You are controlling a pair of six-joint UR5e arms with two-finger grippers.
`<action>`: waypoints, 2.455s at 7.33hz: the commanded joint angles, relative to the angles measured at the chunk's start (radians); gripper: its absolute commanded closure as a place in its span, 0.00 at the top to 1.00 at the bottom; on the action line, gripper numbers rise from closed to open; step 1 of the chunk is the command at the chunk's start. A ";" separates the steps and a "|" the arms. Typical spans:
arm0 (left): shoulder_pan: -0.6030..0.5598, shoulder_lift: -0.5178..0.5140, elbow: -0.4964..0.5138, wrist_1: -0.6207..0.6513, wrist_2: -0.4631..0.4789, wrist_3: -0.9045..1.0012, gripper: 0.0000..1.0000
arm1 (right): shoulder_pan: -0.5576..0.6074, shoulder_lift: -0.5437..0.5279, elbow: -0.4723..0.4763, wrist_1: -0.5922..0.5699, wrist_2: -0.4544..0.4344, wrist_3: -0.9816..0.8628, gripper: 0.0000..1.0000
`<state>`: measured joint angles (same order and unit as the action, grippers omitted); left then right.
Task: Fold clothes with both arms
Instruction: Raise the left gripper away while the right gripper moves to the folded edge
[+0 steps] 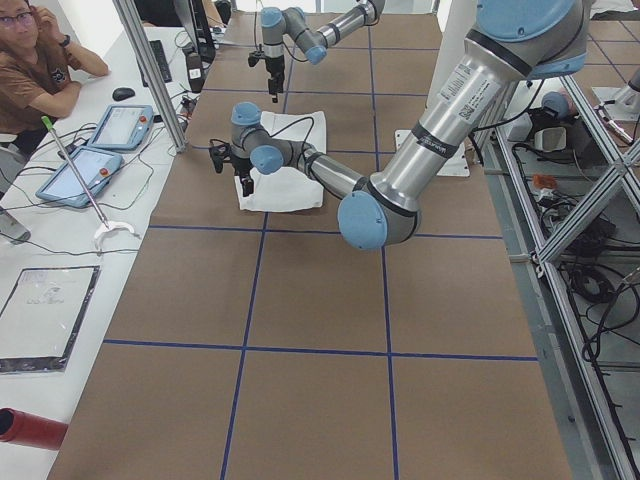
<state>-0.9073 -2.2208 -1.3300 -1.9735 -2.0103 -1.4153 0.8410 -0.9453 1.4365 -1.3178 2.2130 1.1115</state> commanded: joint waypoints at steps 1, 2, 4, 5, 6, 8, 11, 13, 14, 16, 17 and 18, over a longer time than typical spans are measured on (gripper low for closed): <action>-0.001 0.009 -0.064 0.010 0.004 -0.022 0.99 | -0.113 -0.123 0.161 -0.009 -0.076 0.063 1.00; 0.001 0.025 -0.101 0.011 0.008 -0.052 0.99 | -0.150 -0.131 0.177 -0.009 -0.087 0.109 0.99; 0.004 0.021 -0.171 0.088 0.035 -0.054 0.99 | -0.197 -0.151 0.186 -0.011 -0.134 0.152 0.93; 0.004 0.021 -0.182 0.091 0.035 -0.054 0.99 | -0.212 -0.158 0.182 -0.011 -0.134 0.153 0.89; 0.004 0.020 -0.186 0.091 0.035 -0.054 0.99 | -0.218 -0.159 0.179 -0.011 -0.134 0.153 0.88; 0.008 0.021 -0.186 0.091 0.035 -0.054 0.99 | -0.223 -0.164 0.188 -0.011 -0.130 0.166 0.86; 0.008 0.021 -0.186 0.091 0.035 -0.054 0.99 | -0.237 -0.173 0.206 -0.011 -0.124 0.169 0.68; 0.008 0.020 -0.184 0.090 0.035 -0.053 0.99 | -0.238 -0.174 0.209 -0.012 -0.127 0.172 0.38; 0.008 0.018 -0.184 0.090 0.035 -0.053 0.99 | -0.238 -0.174 0.216 -0.011 -0.133 0.210 0.00; 0.008 0.018 -0.184 0.090 0.035 -0.053 0.99 | -0.235 -0.185 0.228 -0.012 -0.121 0.222 0.00; 0.008 0.019 -0.184 0.090 0.035 -0.053 0.98 | -0.235 -0.229 0.281 -0.012 -0.119 0.222 0.00; 0.007 0.021 -0.187 0.091 0.035 -0.053 0.98 | -0.234 -0.303 0.367 -0.012 -0.113 0.220 0.00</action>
<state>-0.8990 -2.2014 -1.5147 -1.8834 -1.9757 -1.4680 0.6059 -1.1746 1.7171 -1.3298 2.0934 1.3315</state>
